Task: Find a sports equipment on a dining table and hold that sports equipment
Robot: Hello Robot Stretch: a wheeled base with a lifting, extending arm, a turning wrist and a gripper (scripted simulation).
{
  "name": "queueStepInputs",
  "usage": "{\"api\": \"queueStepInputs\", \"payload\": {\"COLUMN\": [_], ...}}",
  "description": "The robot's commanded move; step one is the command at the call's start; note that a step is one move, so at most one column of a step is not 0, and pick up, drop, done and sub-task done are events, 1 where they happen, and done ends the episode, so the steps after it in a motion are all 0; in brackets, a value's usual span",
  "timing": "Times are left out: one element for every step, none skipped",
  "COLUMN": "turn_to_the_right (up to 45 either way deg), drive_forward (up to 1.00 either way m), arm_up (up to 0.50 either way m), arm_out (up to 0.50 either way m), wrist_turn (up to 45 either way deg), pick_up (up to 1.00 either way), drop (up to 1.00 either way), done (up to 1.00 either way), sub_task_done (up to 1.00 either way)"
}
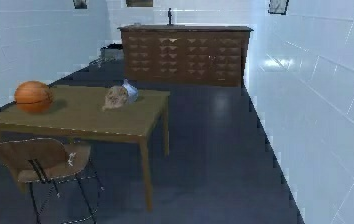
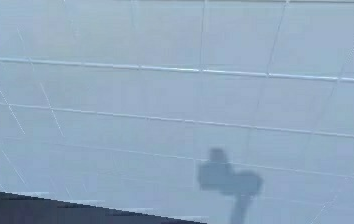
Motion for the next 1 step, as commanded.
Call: {"api": "queueStepInputs", "payload": {"turn_to_the_right": [6.0], "drive_forward": [0.0], "arm_up": [0.0], "arm_out": [0.0], "wrist_turn": [0.0], "pick_up": [0.0], "drop": [0.0], "done": [0.0], "sub_task_done": [0.0]}}
